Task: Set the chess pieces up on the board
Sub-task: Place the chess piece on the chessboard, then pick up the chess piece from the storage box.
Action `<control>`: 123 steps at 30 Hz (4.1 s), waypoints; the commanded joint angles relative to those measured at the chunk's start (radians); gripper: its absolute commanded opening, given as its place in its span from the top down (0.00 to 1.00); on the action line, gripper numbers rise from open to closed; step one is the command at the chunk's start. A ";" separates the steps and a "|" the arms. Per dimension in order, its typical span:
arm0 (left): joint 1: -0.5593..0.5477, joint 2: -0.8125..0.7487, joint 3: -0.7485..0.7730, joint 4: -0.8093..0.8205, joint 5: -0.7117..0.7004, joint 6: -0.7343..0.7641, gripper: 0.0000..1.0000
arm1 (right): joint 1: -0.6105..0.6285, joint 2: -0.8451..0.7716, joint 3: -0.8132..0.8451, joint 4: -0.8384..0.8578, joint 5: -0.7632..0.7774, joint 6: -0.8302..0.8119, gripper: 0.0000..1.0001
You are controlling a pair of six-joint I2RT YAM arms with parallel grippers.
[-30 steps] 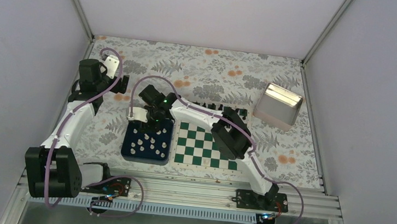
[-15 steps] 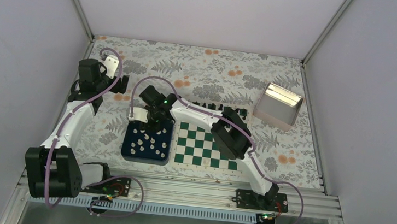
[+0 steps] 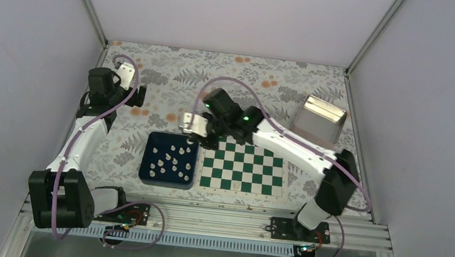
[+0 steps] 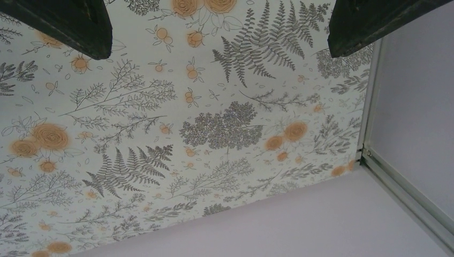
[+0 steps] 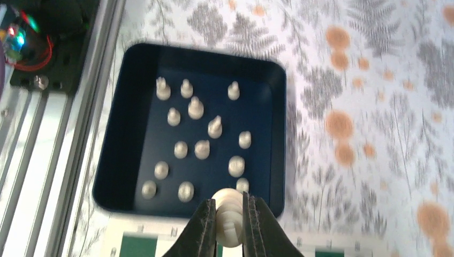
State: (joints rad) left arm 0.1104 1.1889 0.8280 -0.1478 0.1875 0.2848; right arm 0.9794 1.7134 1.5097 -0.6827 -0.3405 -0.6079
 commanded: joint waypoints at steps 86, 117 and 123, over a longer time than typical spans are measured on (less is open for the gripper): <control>0.009 -0.009 0.003 0.004 -0.023 0.025 0.00 | -0.226 -0.444 -0.893 0.015 0.021 -0.155 0.96; 0.009 -0.031 0.001 -0.005 -0.010 0.025 0.00 | -0.095 -0.080 -0.084 -0.042 -0.020 -0.132 0.41; 0.012 -0.033 -0.003 -0.004 -0.015 0.029 0.00 | -0.011 0.144 0.073 0.003 -0.022 -0.123 0.42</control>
State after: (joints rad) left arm 0.1162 1.1732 0.8280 -0.1528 0.1684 0.3035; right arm 0.9264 1.7493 1.4963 -0.7136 -0.3325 -0.7494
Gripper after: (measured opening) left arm 0.999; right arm 0.586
